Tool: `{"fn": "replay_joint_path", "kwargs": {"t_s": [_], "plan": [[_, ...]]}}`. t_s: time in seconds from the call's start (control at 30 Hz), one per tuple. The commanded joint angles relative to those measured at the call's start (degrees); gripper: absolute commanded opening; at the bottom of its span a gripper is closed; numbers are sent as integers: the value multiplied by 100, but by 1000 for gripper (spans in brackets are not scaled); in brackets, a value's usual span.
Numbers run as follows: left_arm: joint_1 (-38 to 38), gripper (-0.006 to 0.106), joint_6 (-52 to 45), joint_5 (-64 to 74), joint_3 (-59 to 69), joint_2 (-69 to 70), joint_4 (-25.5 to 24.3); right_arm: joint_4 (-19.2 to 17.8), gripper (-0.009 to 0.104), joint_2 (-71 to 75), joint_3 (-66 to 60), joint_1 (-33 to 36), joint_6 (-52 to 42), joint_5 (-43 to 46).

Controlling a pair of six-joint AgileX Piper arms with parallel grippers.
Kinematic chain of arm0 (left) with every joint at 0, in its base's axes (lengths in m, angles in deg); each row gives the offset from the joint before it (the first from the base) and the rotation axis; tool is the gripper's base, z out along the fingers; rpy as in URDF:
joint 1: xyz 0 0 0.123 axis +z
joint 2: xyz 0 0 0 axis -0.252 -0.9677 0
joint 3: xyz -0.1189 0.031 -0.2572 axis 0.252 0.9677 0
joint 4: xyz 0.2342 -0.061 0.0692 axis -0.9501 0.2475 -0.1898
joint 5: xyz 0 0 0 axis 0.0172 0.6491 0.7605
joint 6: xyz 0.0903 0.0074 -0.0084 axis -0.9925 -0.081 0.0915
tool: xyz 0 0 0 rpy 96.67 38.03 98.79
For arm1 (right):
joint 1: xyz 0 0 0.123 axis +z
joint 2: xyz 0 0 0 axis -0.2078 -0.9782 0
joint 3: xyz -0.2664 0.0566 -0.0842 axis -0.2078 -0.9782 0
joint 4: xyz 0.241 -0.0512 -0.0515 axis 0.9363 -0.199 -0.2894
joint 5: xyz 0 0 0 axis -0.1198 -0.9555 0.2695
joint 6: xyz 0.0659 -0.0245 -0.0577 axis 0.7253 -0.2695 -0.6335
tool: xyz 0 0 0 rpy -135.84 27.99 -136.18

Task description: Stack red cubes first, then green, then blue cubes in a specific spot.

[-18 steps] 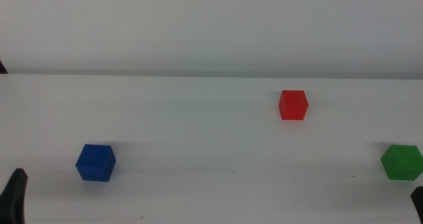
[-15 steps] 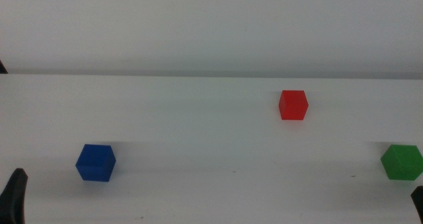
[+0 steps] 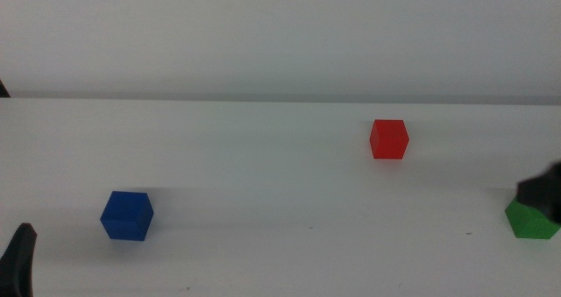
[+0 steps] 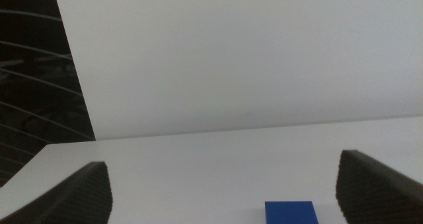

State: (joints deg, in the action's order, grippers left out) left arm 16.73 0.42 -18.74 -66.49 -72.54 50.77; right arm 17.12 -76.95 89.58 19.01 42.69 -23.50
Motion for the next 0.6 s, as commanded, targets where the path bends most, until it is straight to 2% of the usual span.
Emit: {"fn": "replay_joint_path", "kwargs": {"t_s": [0.0, 0.17, 0.4, 0.57], "plan": [[12, 91, 4, -91, 238, 239, 0, 13, 93, -674, 437, -26, 31, -438], [12, 91, 4, -91, 238, 239, 0, -77, 93, -1991, 1304, -26, -91, -447], [12, 91, -10, -91, 238, 239, 0, -77, 93, -4596, 3878, -5, -231, -1753], [12, 91, -10, -91, 238, 239, 0, -77, 91, -5984, 5504, 128, -265, -2277]]}}
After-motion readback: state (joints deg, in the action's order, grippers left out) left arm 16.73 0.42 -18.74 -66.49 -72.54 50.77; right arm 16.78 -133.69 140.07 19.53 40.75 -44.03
